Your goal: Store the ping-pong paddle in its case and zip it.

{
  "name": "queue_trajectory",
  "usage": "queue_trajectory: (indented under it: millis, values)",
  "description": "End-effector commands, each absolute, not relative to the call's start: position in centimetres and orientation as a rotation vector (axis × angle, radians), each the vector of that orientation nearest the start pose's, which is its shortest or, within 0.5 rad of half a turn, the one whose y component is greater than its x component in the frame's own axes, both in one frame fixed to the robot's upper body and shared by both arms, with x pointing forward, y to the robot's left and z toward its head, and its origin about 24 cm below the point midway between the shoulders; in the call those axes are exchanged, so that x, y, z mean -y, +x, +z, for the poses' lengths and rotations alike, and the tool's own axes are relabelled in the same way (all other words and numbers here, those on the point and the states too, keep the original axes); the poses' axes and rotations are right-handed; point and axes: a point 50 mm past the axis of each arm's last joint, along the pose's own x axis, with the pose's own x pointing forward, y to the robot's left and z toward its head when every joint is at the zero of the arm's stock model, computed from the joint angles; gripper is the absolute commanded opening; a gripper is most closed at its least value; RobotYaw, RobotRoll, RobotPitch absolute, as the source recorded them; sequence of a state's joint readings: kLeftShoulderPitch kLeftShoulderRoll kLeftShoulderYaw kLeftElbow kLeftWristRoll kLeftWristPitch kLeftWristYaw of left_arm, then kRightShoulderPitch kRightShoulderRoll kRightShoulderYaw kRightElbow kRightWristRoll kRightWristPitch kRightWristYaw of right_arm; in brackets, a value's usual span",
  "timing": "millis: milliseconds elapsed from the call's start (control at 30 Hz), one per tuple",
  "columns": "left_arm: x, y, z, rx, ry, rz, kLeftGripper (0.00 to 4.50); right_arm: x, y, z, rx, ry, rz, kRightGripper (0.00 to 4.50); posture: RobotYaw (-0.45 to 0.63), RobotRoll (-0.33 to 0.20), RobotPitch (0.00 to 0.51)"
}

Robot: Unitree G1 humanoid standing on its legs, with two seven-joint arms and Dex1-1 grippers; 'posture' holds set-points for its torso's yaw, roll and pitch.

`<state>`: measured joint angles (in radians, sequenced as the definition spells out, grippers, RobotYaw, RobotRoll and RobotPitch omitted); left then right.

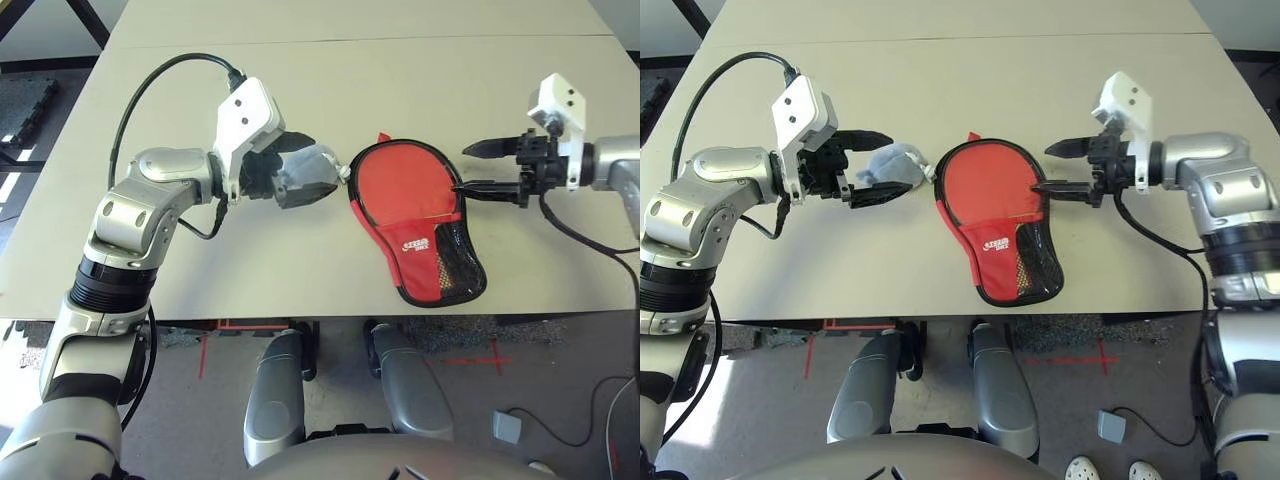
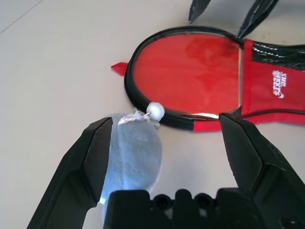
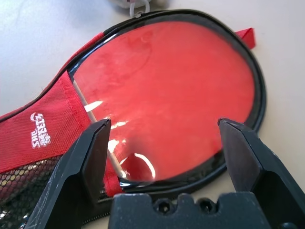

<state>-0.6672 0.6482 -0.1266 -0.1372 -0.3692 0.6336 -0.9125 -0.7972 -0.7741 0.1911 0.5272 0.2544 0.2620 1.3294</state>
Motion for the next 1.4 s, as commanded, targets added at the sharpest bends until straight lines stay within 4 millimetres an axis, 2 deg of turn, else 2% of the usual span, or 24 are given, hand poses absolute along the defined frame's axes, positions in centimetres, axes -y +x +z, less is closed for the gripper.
queue_trajectory:
  millis: [33, 167, 300, 567, 833, 933, 1133, 1267, 1300, 1400]
  values:
    - [-15.6, 31.0, 20.2, -0.098, 0.404, -1.021, 4.50, 23.0, 34.2, 16.5, -0.368, -0.448, 1.148, 4.45, -0.04, 0.000, 0.260]
    - [-15.8, 31.7, 19.7, -0.109, 0.393, -0.980, 4.50, 22.5, 34.4, 14.7, -0.414, -0.469, 1.157, 4.45, -0.04, 0.000, 0.265]
    - [-16.0, 32.4, 18.9, -0.142, 0.399, -0.948, 4.50, 22.6, 34.3, 13.8, -0.439, -0.490, 1.157, 4.45, -0.04, 0.000, 0.268]
    - [-16.1, 33.9, 17.3, -0.201, 0.426, -0.886, 4.50, 22.6, 34.1, 13.0, -0.456, -0.495, 1.145, 4.45, -0.06, 0.000, 0.269]
    - [-15.0, 34.5, 16.2, -0.238, 0.460, -0.906, 4.50, 22.6, 33.9, 12.8, -0.455, -0.493, 1.122, 4.45, -0.07, 0.000, 0.263]
    - [-14.7, 34.3, 15.9, -0.264, 0.466, -0.939, 3.89, 22.7, 33.8, 12.7, -0.457, -0.494, 1.117, 4.50, -0.07, 0.000, 0.263]
    - [-15.3, 34.0, 16.2, -0.324, 0.555, -0.970, 1.62, 22.8, 33.6, 12.4, -0.465, -0.499, 1.104, 4.50, -0.08, 0.000, 0.261]
    - [-15.7, 34.5, 17.5, -0.310, 0.614, -0.937, 0.36, 22.8, 33.5, 12.1, -0.470, -0.501, 1.099, 4.50, -0.08, 0.000, 0.261]
    - [-15.8, 34.6, 17.7, -0.303, 0.626, -0.930, 0.21, 22.8, 33.5, 12.1, -0.471, -0.501, 1.098, 4.50, -0.08, 0.000, 0.261]
    - [-15.9, 35.3, 19.0, -0.267, 0.669, -0.897, 0.17, 22.7, 33.4, 11.9, -0.472, -0.501, 1.097, 4.50, -0.08, 0.000, 0.262]
